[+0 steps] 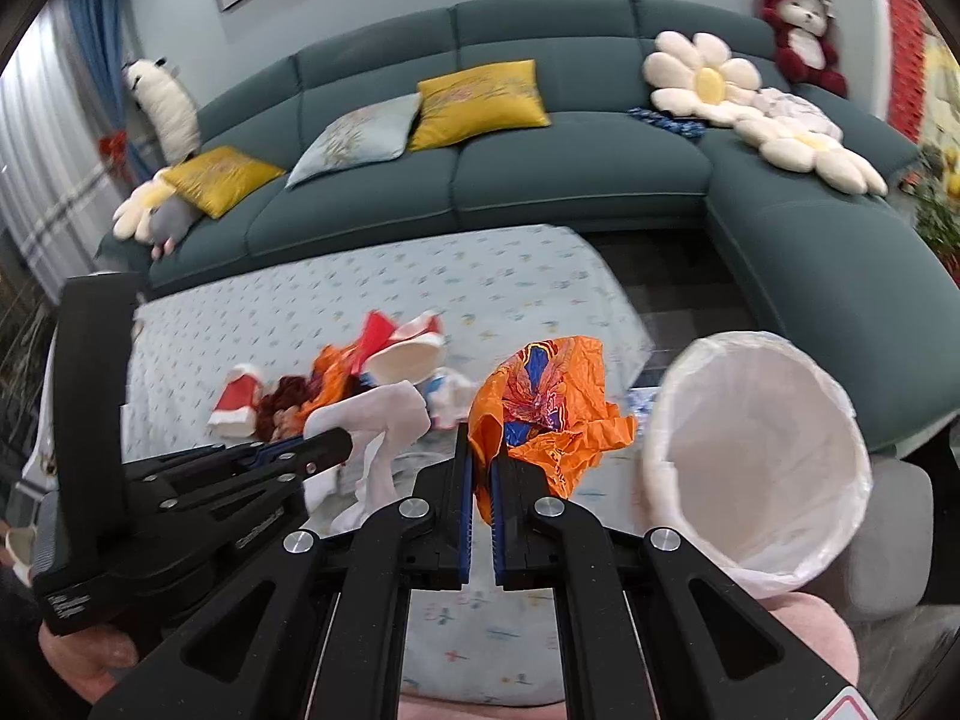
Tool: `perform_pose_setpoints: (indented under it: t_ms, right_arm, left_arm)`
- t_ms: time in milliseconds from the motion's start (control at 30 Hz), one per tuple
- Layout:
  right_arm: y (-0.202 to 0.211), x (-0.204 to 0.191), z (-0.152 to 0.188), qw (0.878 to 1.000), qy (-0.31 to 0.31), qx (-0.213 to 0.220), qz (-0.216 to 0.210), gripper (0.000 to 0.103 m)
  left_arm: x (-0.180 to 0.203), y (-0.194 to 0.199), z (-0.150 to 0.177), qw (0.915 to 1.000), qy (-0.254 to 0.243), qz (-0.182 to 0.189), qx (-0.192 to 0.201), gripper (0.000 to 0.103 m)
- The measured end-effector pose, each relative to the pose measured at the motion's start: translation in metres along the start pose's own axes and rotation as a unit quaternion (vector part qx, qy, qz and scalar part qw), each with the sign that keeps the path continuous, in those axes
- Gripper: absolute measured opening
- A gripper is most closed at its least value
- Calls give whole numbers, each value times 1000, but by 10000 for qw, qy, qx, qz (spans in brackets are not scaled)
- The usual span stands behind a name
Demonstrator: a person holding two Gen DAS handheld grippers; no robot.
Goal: Collect trash
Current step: 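Drop the orange bag into the bin with the right tool while the left tool drops a white tissue there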
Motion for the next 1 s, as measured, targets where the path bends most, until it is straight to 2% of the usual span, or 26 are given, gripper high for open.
perform_pose_setpoints:
  t_ms: [367, 533, 767, 1000]
  right_arm:
    - [25, 101, 6, 9954, -663, 210, 660, 5]
    - [26, 137, 14, 9923, -925, 179, 804, 5]
    - [25, 173, 21, 9879, -1227, 206, 924, 5]
    - [26, 187, 23, 9866, -1315, 223, 935, 5]
  left_arm:
    - [104, 2, -24, 9951, -716, 653, 190, 5]
    - [145, -17, -27, 9923, -836, 911, 18, 5]
    - [192, -24, -33, 9878, -1104, 1097, -46, 5]
    - [213, -36, -34, 9864, -1162, 1153, -168, 6]
Point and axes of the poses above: each gripper's, at about its wrist camera, not at the fingertips, and y roughly against the way its jaws point, x to its right, z to its underside, the point moved 5 cm from there along -y, roughly the way its jaws point, and after that the axes turned 10 degrees about -z, right-handed, at the moved point
